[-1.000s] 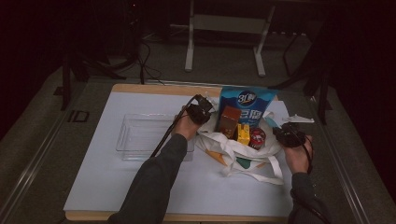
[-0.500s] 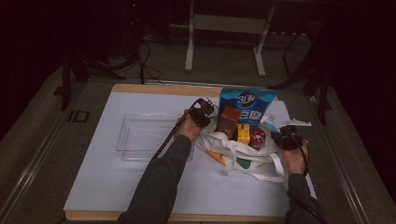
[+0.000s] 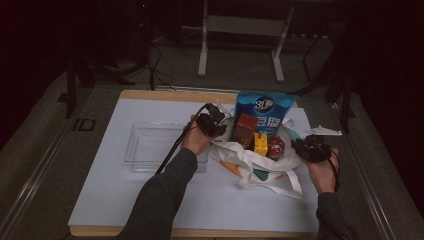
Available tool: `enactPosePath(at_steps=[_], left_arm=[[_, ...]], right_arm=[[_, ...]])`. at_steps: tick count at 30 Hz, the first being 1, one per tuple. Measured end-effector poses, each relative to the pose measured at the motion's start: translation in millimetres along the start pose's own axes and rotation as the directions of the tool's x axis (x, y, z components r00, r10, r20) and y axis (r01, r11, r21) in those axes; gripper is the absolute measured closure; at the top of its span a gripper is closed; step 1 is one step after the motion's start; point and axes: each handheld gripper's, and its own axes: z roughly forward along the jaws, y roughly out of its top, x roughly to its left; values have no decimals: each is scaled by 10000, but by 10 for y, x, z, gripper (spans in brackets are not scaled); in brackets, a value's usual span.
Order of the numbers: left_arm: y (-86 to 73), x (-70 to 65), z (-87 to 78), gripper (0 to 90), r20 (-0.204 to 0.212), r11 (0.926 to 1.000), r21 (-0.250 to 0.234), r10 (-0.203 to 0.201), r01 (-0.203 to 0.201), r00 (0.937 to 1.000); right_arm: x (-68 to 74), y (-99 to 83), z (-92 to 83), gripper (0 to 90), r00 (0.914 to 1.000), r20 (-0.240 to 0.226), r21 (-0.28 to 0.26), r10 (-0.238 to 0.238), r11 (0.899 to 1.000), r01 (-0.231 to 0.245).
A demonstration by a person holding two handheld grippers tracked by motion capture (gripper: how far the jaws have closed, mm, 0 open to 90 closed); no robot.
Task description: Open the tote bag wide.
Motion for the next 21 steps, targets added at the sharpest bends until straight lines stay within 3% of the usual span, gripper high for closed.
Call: enactPosePath(at_steps=[5, 9, 14, 17, 21], left_arm=[[-37, -58, -150, 615, -154, 9989, -363, 291, -296, 9995], [-34, -62, -238, 588, -208, 9976, -627, 267, -280, 9994], [-39, -141, -348, 605, 118, 9944, -949, 480, -467, 9988], [-70, -179, -409, 677, 887, 9919, -1199, 523, -414, 9947], [-90, -306, -450, 777, 1694, 9871, -1440, 946, -703, 9810]], right_arm=[[126, -25, -151, 636, 9994, 3, -409, -344, 9986, 344], [209, -1, -240, 638, 9980, -84, -590, -626, 9963, 620], [374, -52, -280, 692, 9911, -975, -577, -908, 9947, 854], [502, -127, -279, 726, 9840, -1358, -485, -1151, 9928, 1094], [653, -219, -234, 764, 9737, -1812, -459, -1378, 9902, 1315]])
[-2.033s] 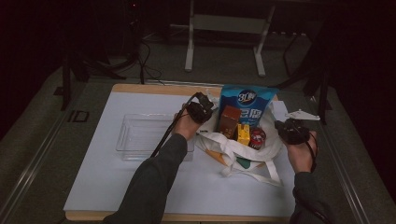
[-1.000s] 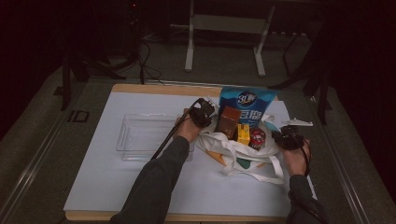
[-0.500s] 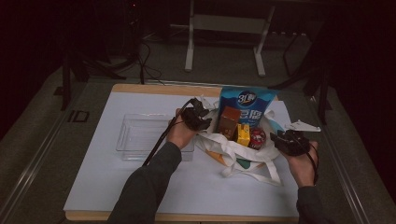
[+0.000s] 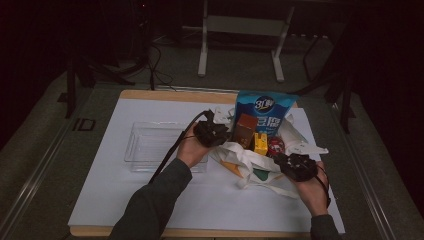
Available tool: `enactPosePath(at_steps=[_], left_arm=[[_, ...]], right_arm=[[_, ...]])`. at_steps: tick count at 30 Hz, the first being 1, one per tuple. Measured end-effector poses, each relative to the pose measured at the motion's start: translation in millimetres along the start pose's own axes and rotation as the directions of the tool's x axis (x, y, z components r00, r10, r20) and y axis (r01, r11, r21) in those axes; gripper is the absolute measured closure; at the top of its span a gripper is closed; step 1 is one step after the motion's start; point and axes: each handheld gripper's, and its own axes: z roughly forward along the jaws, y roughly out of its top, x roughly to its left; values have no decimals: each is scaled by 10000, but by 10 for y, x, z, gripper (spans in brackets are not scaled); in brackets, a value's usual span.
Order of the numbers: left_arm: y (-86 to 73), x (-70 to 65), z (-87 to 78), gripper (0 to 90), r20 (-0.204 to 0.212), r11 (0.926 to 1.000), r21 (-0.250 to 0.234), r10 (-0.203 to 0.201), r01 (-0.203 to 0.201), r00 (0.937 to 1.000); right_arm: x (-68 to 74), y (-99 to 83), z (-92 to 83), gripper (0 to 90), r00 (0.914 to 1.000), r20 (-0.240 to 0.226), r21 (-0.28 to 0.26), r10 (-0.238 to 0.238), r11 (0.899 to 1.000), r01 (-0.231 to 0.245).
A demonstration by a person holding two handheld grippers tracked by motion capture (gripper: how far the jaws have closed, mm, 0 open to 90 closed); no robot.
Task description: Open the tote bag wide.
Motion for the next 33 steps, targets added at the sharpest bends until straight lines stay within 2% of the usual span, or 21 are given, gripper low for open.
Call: enactPosePath(at_steps=[2, 4, 6, 11, 16, 21, 23, 25, 27, 29, 31, 33], left_arm=[[3, -78, 31, 783, 191, 9994, 105, 321, -323, 9993], [-7, -146, 99, 784, 263, 9972, 415, 607, -618, 9978], [-36, -195, 183, 798, 108, 9926, 811, 899, -904, 9959], [-97, -227, 246, 824, 67, 9920, 914, 872, -875, 9962], [-177, -297, 364, 834, 52, 9809, 1494, 1253, -1247, 9921], [-273, -294, 531, 842, -42, 9719, 2081, 1130, -1097, 9936], [-286, -300, 551, 847, -105, 9672, 2287, 1162, -1108, 9932], [-283, -307, 550, 846, -118, 9657, 2326, 1214, -1154, 9925], [-285, -298, 539, 842, -11, 9690, 2238, 1077, -1047, 9942], [-280, -268, 498, 818, 267, 9752, 1996, 924, -958, 9954], [-266, -242, 450, 773, 322, 9804, 1806, 743, -790, 9967], [-242, -217, 390, 734, 439, 9842, 1576, 744, -804, 9963]], right_arm=[[52, -19, 56, 756, 9996, -274, -41, -7, 10000, 6], [92, -31, 115, 758, 9991, -433, -77, -10, 10000, 7], [133, -42, 165, 761, 9989, -463, -13, -22, 10000, 22], [191, -89, 269, 763, 9990, -442, 295, -80, 9995, 93], [224, -159, 383, 755, 9988, -462, 600, -144, 9981, 172], [251, -208, 473, 765, 9990, -382, 867, -223, 9959, 256], [265, -224, 509, 776, 9990, -342, 992, -277, 9946, 309], [277, -240, 540, 793, 9990, -328, 1079, -307, 9936, 340], [290, -260, 577, 813, 9990, -342, 1225, -282, 9919, 322], [308, -286, 625, 822, 9990, -322, 1416, -308, 9893, 351], [317, -303, 642, 826, 9992, -286, 1391, -287, 9897, 324], [318, -319, 642, 827, 9993, -291, 1318, -219, 9909, 256]])
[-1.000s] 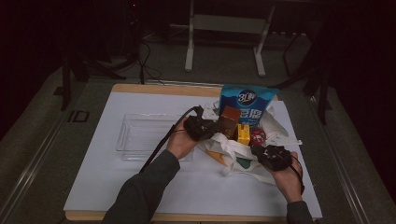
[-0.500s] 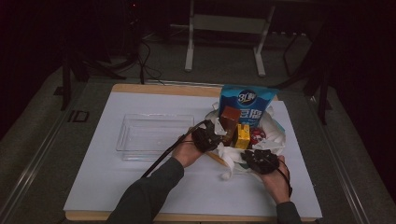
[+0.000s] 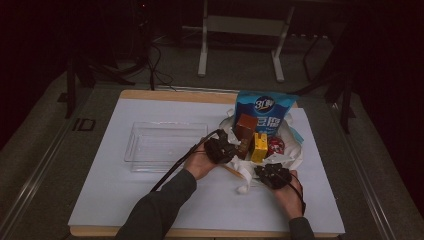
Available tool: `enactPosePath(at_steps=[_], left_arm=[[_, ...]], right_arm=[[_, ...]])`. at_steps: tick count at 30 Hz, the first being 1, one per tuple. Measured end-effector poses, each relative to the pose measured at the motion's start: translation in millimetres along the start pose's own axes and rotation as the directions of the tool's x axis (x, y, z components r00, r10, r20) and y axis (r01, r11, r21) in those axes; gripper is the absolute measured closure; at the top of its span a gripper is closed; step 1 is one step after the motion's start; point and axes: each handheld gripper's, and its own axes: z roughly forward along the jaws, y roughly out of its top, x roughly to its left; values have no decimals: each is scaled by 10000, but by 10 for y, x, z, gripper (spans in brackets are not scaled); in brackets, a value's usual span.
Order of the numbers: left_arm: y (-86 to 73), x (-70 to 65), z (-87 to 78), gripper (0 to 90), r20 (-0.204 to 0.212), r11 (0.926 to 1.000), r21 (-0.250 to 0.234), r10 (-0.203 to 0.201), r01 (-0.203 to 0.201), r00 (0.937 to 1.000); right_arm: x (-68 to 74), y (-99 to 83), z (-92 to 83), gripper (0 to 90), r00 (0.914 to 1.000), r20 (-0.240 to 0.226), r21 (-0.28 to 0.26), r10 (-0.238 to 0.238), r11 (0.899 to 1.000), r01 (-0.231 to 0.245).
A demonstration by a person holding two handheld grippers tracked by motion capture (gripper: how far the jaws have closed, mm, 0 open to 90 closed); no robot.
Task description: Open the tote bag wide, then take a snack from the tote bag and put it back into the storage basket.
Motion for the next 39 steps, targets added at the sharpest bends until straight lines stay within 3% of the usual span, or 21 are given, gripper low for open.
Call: enactPosePath(at_steps=[3, 7, 11, 13, 15, 22, 25, 30, 34, 36, 39], left_arm=[[26, 45, -109, 654, 101, 9993, -385, 11, -7, 9999], [61, 126, -243, 652, 5, 9976, -688, -57, 57, 10000], [109, 212, -317, 764, -386, 9968, -795, -53, 22, 9992], [129, 247, -315, 861, -825, 9967, -808, -75, 9, 9966], [158, 283, -288, 894, -1083, 9968, -797, -127, 41, 9940], [225, 241, -95, 892, -789, 9992, -285, 253, -276, 9966], [228, 178, -40, 883, -886, 9986, 6, 535, -537, 9946], [224, 107, -46, 886, -352, 9969, 10, 788, -788, 9963], [221, 63, -42, 876, -159, 9918, 305, 1244, -1239, 9921], [214, 85, -44, 812, -154, 9914, 362, 1261, -1255, 9919], [192, 158, -74, 744, 96, 9949, 220, 982, -984, 9951]], right_arm=[[-15, -29, 7, 826, 9998, -98, -188, 179, 9997, -181], [-38, -71, 6, 826, 9987, -273, -451, 420, 9980, -432], [-28, -76, 7, 827, 9990, -214, -490, 394, 9980, -404], [-33, -77, 8, 828, 9988, -240, -500, 438, 9977, -449], [-34, -83, 8, 832, 9985, -265, -531, 480, 9974, -493], [-37, -96, 8, 835, 9981, -290, -604, 542, 9966, -559], [-34, -97, 8, 835, 9982, -261, -610, 545, 9966, -560], [-26, -103, 7, 836, 9981, -228, -652, 564, 9962, -577], [-22, -104, 8, 836, 9981, -206, -663, 572, 9961, -585], [-20, -105, 8, 836, 9980, -199, -677, 602, 9958, -615], [-22, -107, 8, 836, 9979, -206, -690, 606, 9957, -619]])
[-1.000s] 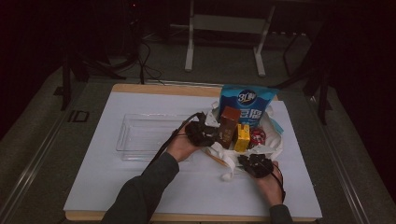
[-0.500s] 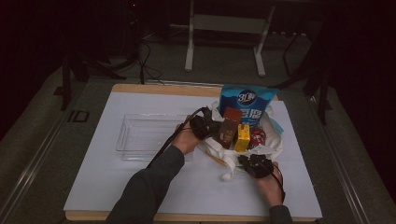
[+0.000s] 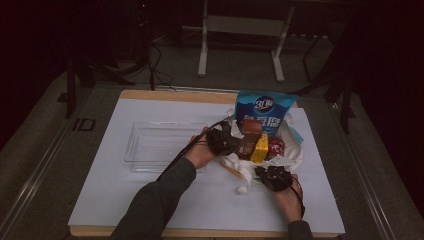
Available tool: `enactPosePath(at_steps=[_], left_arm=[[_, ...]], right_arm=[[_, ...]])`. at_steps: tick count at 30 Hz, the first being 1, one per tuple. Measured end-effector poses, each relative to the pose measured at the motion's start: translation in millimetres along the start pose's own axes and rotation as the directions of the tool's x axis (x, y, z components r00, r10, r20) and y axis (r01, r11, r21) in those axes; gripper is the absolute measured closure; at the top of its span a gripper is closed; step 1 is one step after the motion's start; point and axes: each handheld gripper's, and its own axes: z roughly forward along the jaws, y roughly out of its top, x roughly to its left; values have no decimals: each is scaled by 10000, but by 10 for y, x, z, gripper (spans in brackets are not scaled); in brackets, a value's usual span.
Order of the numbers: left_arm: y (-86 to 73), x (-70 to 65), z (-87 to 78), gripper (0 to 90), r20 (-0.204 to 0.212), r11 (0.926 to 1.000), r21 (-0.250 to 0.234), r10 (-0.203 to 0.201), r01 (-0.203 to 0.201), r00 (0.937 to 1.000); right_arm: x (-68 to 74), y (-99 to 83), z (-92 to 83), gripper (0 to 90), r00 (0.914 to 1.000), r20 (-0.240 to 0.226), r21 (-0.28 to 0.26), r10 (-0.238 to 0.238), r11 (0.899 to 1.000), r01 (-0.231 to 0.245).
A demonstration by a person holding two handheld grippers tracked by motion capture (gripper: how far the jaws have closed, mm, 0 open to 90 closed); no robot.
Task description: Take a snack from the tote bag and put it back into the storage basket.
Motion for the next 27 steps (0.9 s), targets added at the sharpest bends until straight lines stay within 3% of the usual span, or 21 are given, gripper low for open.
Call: enactPosePath(at_steps=[3, 9, 15, 22, 27], left_arm=[[-9, 51, -46, 665, 60, 9996, -213, -198, 199, 9998], [-2, 127, -114, 557, 81, 9997, -194, -169, 170, 9998], [50, 181, -219, 484, 475, 9963, -850, -98, 138, 9988], [148, 276, -254, 398, 831, 9896, -1383, -269, 383, 9962], [222, 310, -273, 333, 961, 9830, -1816, -97, 271, 9953]], right_arm=[[-5, -2, 0, 836, 10000, -24, -14, -1, 10000, 1], [-8, -13, -1, 836, 10000, -47, -98, 56, 9999, -57], [-17, -22, -1, 836, 9999, -119, -146, 96, 9998, -98], [-10, -30, -1, 836, 9999, -77, -228, 109, 9997, -110], [-8, -39, -2, 836, 9999, -55, -284, 90, 9996, -92]])
